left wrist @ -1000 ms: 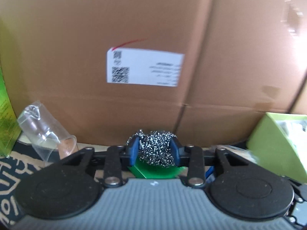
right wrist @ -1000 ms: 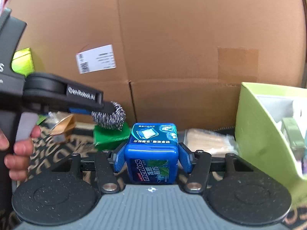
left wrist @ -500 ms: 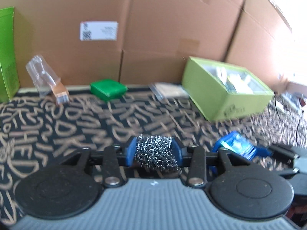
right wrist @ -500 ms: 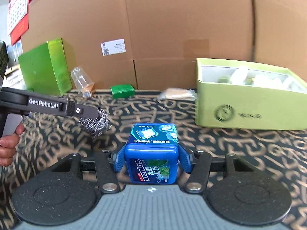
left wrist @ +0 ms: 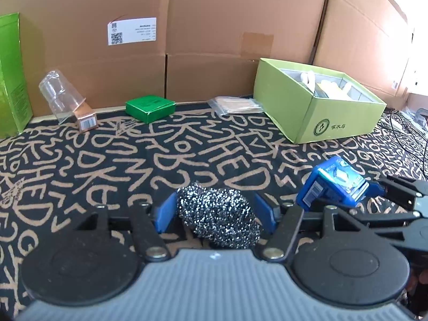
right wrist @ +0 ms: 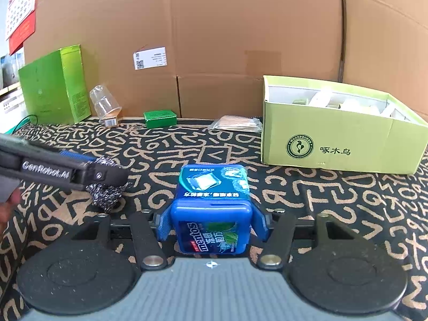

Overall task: Organize objects
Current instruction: 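Carry the blue tin and steel-wool scrubber over the shoebox, then drop the tin and scrubber into the shoebox by opening both tools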

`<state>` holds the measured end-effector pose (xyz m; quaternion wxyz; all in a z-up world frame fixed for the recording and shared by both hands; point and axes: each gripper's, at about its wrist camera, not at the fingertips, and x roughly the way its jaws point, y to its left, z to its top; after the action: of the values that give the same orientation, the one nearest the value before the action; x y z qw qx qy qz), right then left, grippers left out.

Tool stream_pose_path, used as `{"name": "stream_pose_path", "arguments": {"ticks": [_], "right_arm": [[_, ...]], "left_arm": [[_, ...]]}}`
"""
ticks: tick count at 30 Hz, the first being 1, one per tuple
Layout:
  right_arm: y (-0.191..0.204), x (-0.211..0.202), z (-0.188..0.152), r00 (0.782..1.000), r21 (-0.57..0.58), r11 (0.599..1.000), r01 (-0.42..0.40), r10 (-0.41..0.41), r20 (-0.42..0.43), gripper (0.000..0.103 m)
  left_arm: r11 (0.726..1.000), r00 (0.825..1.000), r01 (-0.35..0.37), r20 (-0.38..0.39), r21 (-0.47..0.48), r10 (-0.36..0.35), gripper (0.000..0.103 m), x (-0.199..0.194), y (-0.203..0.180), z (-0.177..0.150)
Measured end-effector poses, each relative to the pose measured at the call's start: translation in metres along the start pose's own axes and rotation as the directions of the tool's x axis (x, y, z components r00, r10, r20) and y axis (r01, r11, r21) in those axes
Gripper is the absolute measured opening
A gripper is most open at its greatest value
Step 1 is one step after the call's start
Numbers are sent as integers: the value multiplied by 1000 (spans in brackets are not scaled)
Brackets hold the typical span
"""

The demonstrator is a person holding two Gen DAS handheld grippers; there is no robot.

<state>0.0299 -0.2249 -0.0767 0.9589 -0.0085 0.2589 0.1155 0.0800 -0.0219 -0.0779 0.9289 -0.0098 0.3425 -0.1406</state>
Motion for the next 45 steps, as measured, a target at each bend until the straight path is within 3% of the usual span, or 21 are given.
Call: {"name": "stream_pose_path", "arguments": {"ticks": [7, 13, 18, 22, 27, 33, 42, 44, 45], "right_arm": [[-7, 2, -1, 999, 41, 999, -32, 32, 4, 60], [-21, -14, 2, 998, 87, 995, -42, 38, 49, 60], [-49, -35, 19, 991, 102, 995, 16, -29, 127, 60], [-77, -48, 38, 974, 111, 989, 96, -116, 195, 60], [-115, -43, 66, 933, 110, 967, 229, -250, 259, 60], [-165, -14, 90, 886, 128, 928, 351, -373, 276, 60], [-213, 30, 97, 876, 156, 902, 402, -429, 219, 60], [-218, 37, 95, 878, 165, 902, 400, -429, 211, 60], [-220, 41, 94, 884, 165, 905, 391, -420, 208, 60]], "left_arm": [[999, 1000, 6, -24, 33, -5, 46, 5, -5, -2], [994, 994, 105, -4, 41, -105, 44, 1, -26, 12], [977, 978, 197, 56, 83, -202, 44, -4, -59, 45], [964, 962, 235, 110, 124, -249, 44, -3, -90, 79], [963, 953, 243, 155, 114, -259, 44, 19, -116, 127], [981, 964, 178, 187, 74, -189, 45, 75, -123, 179], [990, 983, 133, 121, 42, -137, 45, 145, -126, 199], [990, 983, 138, 116, 28, -140, 48, 152, -125, 199], [990, 982, 142, 123, 22, -144, 55, 154, -125, 199]]}}
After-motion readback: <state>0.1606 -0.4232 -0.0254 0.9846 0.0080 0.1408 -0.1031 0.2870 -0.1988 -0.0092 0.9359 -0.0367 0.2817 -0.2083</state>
